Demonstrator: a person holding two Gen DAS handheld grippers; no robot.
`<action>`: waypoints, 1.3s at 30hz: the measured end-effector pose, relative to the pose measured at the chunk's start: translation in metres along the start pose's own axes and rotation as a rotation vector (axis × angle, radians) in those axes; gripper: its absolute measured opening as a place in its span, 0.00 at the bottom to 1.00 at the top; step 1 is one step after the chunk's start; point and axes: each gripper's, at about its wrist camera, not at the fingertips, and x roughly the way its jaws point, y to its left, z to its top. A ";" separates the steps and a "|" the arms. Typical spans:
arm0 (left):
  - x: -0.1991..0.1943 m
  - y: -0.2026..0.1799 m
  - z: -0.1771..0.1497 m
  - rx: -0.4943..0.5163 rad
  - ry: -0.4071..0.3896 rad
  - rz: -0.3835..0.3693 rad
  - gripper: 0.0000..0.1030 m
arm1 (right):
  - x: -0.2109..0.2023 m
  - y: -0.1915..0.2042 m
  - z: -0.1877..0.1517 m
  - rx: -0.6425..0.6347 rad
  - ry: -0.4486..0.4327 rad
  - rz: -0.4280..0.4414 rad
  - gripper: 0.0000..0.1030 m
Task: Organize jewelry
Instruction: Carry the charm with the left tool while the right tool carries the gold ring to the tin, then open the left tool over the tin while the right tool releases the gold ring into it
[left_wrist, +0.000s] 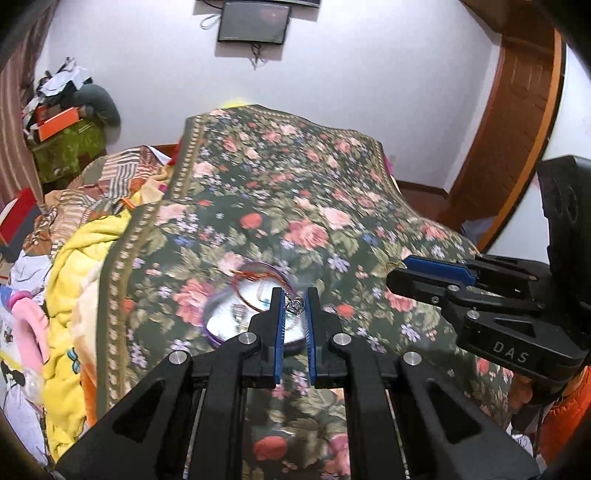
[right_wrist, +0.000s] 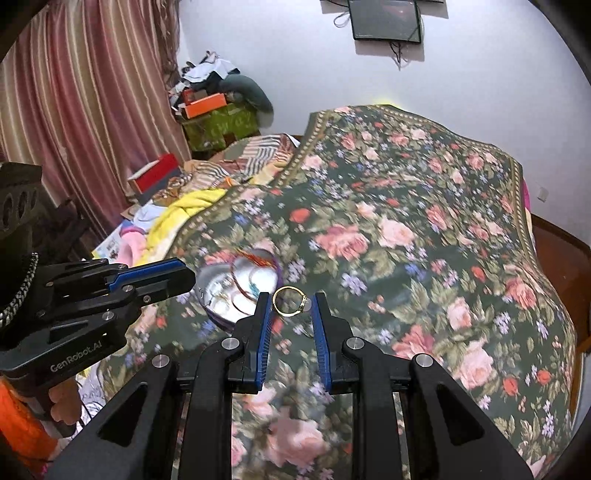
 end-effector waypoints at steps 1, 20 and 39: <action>-0.001 0.004 0.001 -0.007 -0.005 0.006 0.08 | 0.001 0.002 0.001 -0.002 -0.003 0.005 0.19; 0.022 0.048 -0.003 -0.077 0.023 0.057 0.08 | 0.048 0.030 0.008 -0.038 0.056 0.069 0.19; 0.062 0.064 -0.015 -0.099 0.107 0.058 0.08 | 0.098 0.031 0.005 -0.037 0.146 0.073 0.19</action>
